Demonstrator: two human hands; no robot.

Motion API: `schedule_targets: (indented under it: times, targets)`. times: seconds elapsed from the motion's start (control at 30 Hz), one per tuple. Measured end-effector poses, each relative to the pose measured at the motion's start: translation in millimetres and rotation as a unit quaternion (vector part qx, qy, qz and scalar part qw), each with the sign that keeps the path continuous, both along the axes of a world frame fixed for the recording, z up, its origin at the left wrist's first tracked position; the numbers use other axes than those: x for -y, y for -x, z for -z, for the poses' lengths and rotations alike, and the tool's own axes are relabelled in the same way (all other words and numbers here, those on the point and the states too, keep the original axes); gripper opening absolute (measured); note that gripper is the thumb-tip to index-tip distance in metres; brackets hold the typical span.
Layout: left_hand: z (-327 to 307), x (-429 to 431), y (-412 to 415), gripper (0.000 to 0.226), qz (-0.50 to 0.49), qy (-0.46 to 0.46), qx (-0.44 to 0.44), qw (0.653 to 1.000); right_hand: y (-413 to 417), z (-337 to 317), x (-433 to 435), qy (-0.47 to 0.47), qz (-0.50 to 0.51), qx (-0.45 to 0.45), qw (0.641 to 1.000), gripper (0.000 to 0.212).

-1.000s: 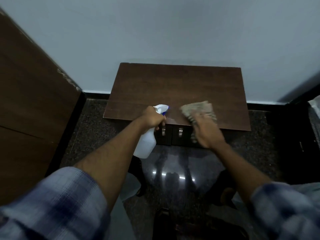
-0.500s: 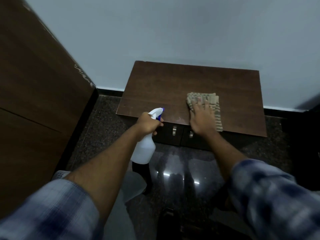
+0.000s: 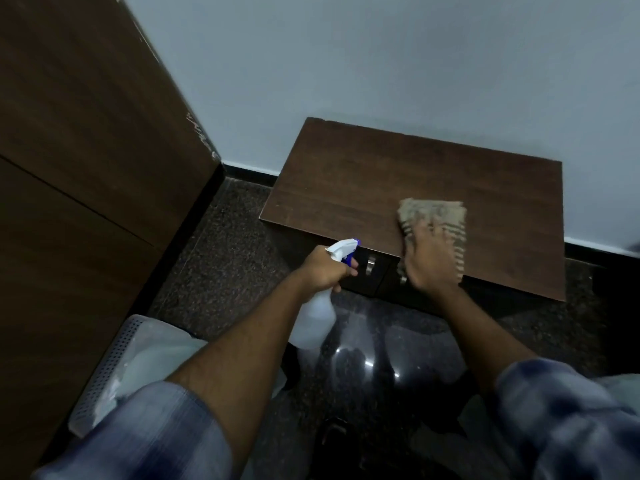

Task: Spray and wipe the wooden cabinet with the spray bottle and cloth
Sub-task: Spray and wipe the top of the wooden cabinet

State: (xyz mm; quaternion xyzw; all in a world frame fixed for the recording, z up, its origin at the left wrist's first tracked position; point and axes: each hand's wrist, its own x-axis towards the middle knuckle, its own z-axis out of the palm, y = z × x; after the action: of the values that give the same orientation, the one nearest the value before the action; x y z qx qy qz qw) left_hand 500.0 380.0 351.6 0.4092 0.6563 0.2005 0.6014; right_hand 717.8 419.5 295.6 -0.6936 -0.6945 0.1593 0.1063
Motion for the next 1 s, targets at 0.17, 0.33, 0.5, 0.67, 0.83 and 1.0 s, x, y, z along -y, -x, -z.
schedule_targets:
  times: [0.17,0.33,0.5,0.67,0.83,1.0]
  targets:
    - [2,-8,-3,0.026,-0.029,-0.024,-0.030,0.999,-16,-1,-15,0.021,-0.011,0.033,0.999,0.055]
    - [-13,-36,28,0.022,-0.072,-0.050,-0.056,0.995,75,-3,-23,0.002,-0.058,0.015,0.998,0.055]
    - [-12,-41,74,0.033,-0.096,-0.048,-0.089,0.990,59,5,-25,-0.005,-0.184,-0.010,0.983,0.054]
    - [0,-24,107,0.024,-0.126,-0.039,-0.120,0.984,101,-7,-52,0.022,0.017,-0.021,0.999,0.053]
    - [4,-24,127,0.031,-0.158,-0.047,-0.098,0.981,111,4,-38,0.026,-0.269,-0.003,0.963,0.054]
    - [10,-26,146,0.024,-0.179,-0.075,-0.132,0.972,167,-1,-82,0.046,-0.032,0.000,0.998,0.057]
